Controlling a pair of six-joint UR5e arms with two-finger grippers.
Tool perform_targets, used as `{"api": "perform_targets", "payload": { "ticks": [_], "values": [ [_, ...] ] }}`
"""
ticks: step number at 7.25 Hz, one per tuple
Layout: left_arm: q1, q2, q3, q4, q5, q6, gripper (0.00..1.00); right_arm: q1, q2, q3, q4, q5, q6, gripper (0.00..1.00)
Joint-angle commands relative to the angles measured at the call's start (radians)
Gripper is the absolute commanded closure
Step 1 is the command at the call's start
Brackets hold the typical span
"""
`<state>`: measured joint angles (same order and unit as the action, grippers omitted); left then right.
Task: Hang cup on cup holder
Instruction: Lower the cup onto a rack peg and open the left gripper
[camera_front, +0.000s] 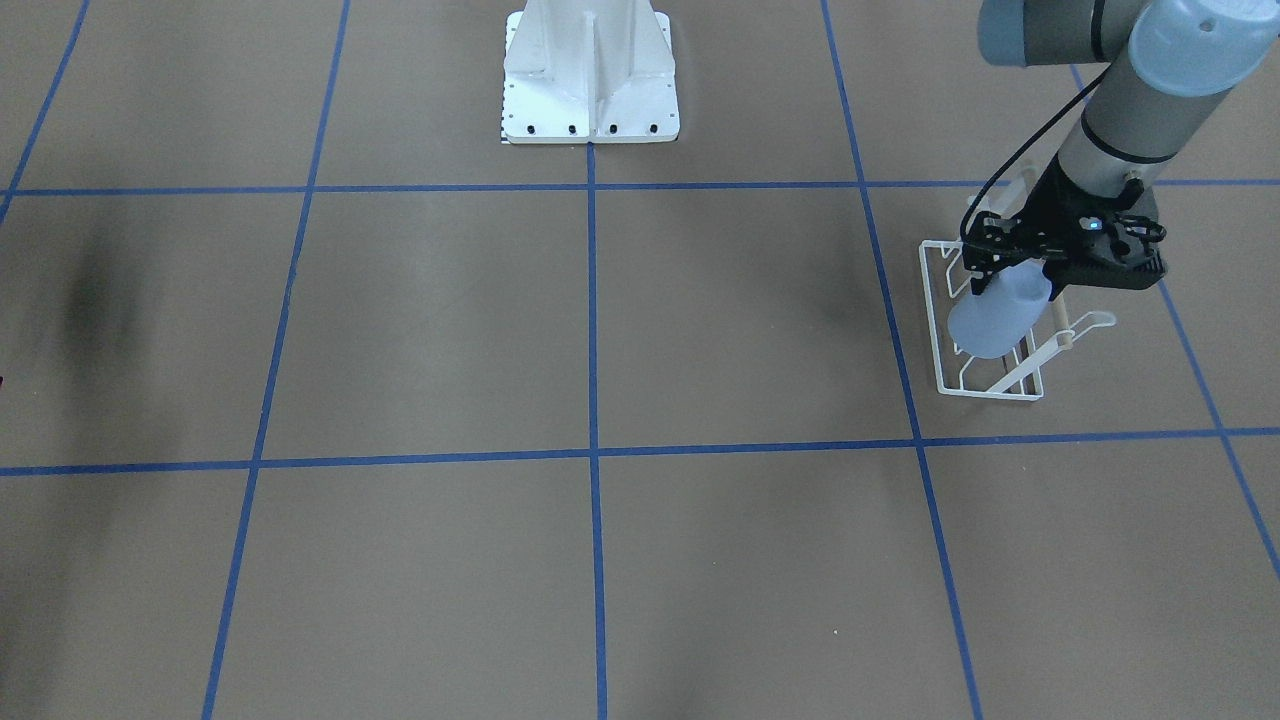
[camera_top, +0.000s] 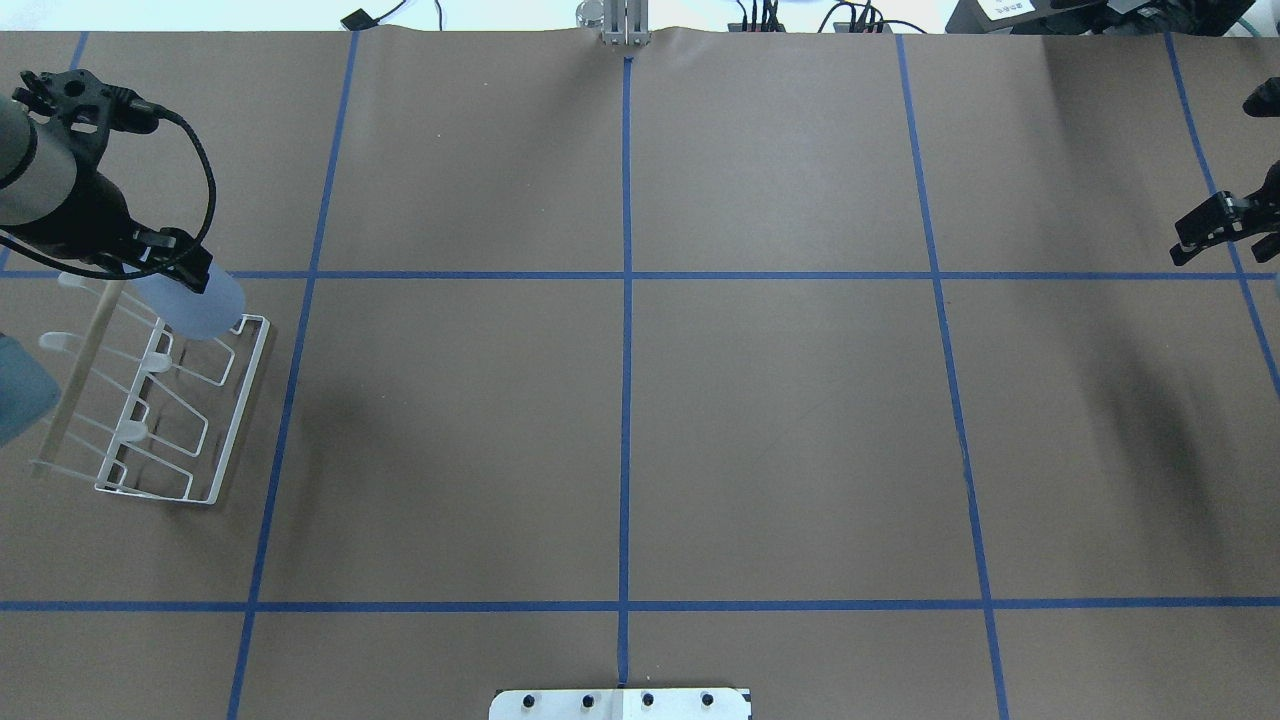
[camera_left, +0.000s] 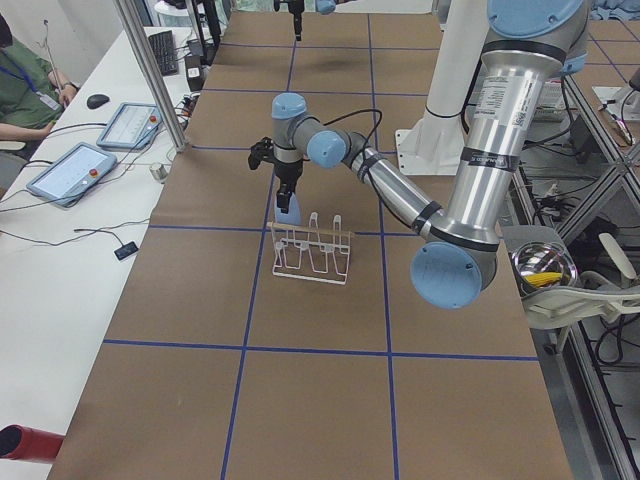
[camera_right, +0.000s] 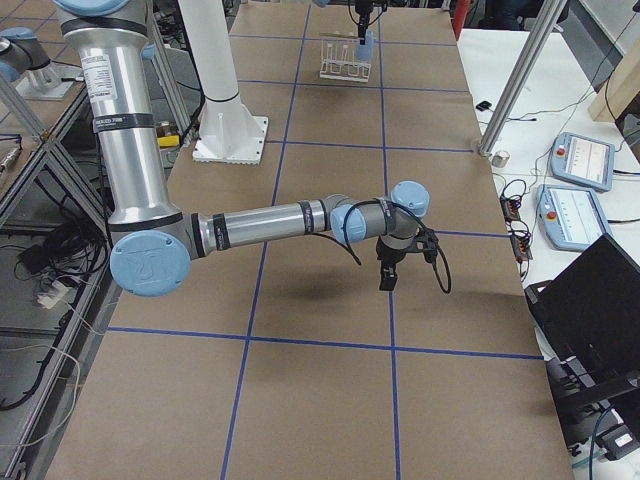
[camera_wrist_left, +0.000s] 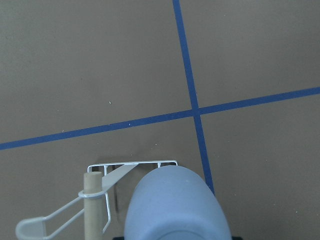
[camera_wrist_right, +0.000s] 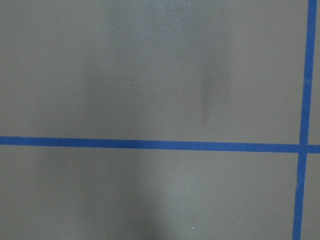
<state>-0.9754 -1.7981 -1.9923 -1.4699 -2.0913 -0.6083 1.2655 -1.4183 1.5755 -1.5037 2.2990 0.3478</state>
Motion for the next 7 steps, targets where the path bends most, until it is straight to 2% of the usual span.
{"api": "perform_targets", "payload": {
  "ticks": [1, 3, 4, 5, 6, 7],
  "values": [
    [0.003, 0.003, -0.014, -0.001, 0.001, 0.001, 0.01, -0.002, -0.004, 0.001, 0.011, -0.006, 0.002, 0.0],
    [-0.041, -0.001, -0.017, 0.006, -0.001, 0.043, 0.01, -0.002, 0.002, 0.0, 0.014, -0.013, -0.001, 0.0],
    [-0.11, 0.008, -0.01, 0.008, -0.004, 0.136, 0.01, 0.003, 0.002, 0.0, 0.014, -0.022, -0.003, 0.0],
    [-0.194, 0.017, 0.001, 0.073, -0.009, 0.263, 0.01, 0.02, 0.002, -0.017, 0.013, -0.029, 0.009, 0.0],
    [-0.295, 0.019, 0.042, 0.116, -0.015, 0.424, 0.01, 0.04, 0.002, -0.04, 0.011, -0.027, 0.011, 0.0],
    [-0.395, 0.023, 0.132, 0.115, -0.033, 0.543, 0.01, 0.067, 0.002, -0.048, 0.002, -0.02, 0.011, 0.0]
  ]
}}
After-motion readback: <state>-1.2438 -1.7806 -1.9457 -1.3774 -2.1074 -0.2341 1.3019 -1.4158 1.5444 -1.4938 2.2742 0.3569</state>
